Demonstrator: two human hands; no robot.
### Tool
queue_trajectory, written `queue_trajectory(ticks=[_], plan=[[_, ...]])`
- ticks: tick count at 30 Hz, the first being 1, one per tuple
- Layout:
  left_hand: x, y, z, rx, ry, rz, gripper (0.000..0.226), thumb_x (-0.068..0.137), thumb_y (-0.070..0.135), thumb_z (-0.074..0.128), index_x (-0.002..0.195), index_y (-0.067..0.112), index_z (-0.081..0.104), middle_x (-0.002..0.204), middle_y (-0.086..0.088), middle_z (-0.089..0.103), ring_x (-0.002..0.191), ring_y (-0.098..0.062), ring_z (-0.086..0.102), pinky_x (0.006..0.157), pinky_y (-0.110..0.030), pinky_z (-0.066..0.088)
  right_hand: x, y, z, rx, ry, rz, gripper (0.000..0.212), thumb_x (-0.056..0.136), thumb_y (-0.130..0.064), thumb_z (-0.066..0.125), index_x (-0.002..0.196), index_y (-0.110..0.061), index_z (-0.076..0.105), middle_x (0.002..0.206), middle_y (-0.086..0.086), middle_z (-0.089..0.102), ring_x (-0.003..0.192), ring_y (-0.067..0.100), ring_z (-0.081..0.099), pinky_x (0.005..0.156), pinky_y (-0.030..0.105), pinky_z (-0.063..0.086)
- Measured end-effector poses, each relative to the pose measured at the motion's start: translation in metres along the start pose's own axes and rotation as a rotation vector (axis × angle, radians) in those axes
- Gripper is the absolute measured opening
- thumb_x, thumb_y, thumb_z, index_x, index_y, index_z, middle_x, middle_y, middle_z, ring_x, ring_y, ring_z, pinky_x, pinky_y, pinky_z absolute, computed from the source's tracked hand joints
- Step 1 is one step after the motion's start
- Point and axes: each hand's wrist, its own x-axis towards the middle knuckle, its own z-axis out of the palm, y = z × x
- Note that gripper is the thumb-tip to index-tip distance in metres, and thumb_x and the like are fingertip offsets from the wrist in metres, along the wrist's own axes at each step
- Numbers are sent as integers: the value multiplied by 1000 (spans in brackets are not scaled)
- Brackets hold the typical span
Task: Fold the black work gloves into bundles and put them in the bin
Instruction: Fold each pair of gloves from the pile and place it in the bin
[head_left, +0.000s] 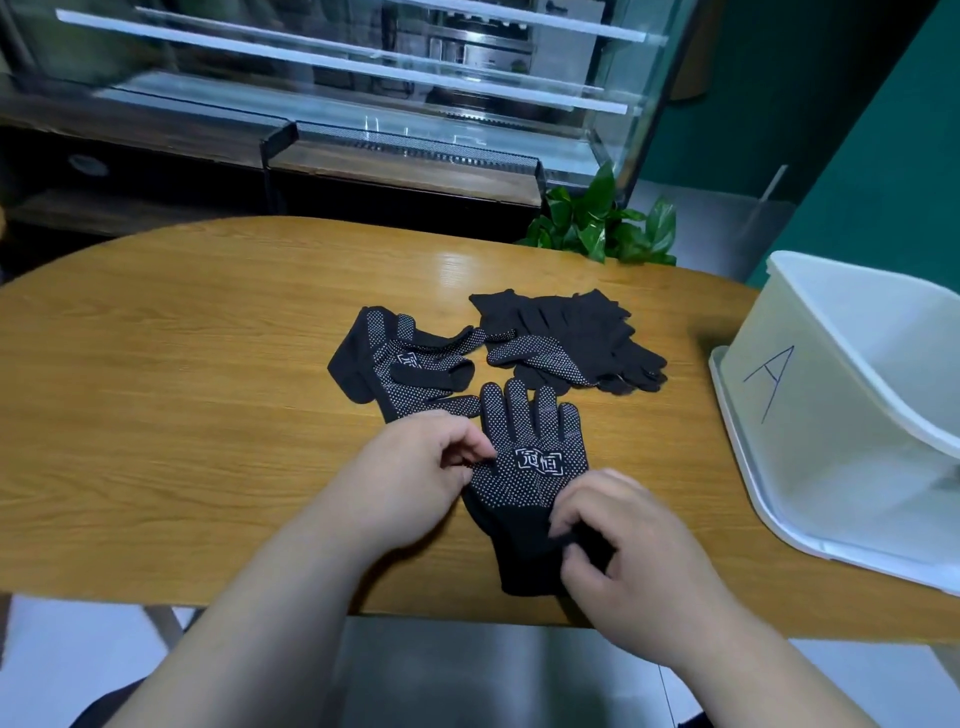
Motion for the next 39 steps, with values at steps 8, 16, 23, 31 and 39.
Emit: queue_trajectory(ticks=[8, 16, 23, 31, 39], plan=[[4, -6, 4, 80, 8, 27, 38, 84, 11, 75, 85, 46, 61, 96, 15, 60, 91, 0, 56, 75, -2, 34, -5, 1, 2, -8, -10, -31, 16, 66, -16, 56, 78, -27, 57, 88, -17, 53, 87, 9, 51, 75, 24, 41], [3, -7, 3, 69, 3, 35, 36, 85, 10, 73, 87, 44, 62, 96, 16, 60, 90, 7, 55, 76, -1, 35, -7, 2, 3, -77, -77, -91, 17, 68, -18, 57, 80, -29, 63, 87, -18, 51, 87, 8, 51, 77, 24, 41], [-3, 2, -3, 48, -86, 160, 29, 80, 8, 76, 85, 35, 71, 89, 13, 62, 84, -1, 59, 74, -13, 42, -12, 9, 0, -73, -98, -118, 21, 73, -20, 63, 86, -34, 70, 87, -19, 50, 90, 7, 49, 84, 24, 35], [-21, 18, 1, 123, -364, 311, 25, 75, 21, 77, 96, 32, 71, 93, 18, 57, 95, -1, 56, 81, -16, 44, -19, 11, 1, -100, -88, -96, 19, 80, -26, 63, 92, -36, 74, 82, -19, 51, 84, 5, 51, 75, 20, 39], [-42, 12, 19, 329, -291, 322, 49, 69, 50, 79, 112, 38, 58, 104, 20, 45, 102, -4, 41, 90, -25, 39, -36, 5, 12, -41, 4, 96, 19, 81, -44, 59, 93, -34, 70, 89, -22, 56, 88, 7, 54, 71, 29, 50]])
